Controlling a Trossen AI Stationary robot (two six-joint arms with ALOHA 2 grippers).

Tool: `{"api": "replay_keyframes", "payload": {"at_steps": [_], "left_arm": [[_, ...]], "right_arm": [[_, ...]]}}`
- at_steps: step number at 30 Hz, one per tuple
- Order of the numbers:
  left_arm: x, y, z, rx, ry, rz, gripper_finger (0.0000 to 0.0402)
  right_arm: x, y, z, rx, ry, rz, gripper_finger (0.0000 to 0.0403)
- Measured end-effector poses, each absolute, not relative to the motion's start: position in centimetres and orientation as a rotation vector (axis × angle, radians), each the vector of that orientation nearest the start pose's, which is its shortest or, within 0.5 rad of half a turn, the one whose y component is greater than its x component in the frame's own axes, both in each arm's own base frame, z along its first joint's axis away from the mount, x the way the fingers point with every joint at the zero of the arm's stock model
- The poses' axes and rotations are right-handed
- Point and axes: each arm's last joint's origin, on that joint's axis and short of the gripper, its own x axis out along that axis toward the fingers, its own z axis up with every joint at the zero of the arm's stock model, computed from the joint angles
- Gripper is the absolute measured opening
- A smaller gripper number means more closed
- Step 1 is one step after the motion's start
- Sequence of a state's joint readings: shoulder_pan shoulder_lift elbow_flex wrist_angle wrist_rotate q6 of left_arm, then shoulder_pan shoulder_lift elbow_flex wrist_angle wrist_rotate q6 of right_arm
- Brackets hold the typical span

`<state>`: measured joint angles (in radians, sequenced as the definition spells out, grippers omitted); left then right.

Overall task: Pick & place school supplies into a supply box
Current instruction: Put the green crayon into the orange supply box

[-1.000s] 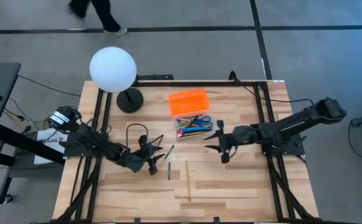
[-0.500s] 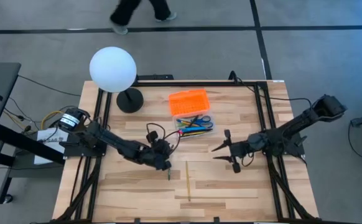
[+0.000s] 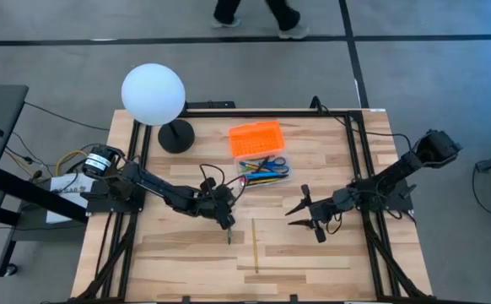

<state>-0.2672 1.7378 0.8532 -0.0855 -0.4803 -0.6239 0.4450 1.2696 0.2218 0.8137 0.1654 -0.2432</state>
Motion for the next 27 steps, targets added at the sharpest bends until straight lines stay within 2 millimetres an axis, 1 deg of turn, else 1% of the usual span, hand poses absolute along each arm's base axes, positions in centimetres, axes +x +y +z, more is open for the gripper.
{"api": "replay_keyframes", "payload": {"at_steps": [5, 12, 18, 25, 27], "left_arm": [[31.1, -7.1, 12.9, -0.217, 0.818, 0.459, 0.0141], [31.6, -7.1, 11.3, -0.218, 0.856, 0.437, 0.0141], [31.5, -6.8, 10.9, -0.23, 0.894, 0.445, 0.0141], [30.9, -6.3, 10.5, -0.255, 1.021, 0.415, 0.0141], [30.9, -6.1, 10.5, -0.263, 1.036, 0.412, 0.0134]], "right_arm": [[19.5, 8.7, 14.5, -0.307, 0.199, 0.303, 0.0127], [19.8, 8.8, 13.9, -0.306, 0.198, 0.302, 0.0127], [19.9, 8.9, 13.7, -0.304, 0.203, 0.302, 0.0127], [19.9, 8.9, 13.7, -0.289, 0.206, 0.301, 0.0127], [19.9, 8.9, 13.7, -0.289, 0.206, 0.3, 0.0127]]}}
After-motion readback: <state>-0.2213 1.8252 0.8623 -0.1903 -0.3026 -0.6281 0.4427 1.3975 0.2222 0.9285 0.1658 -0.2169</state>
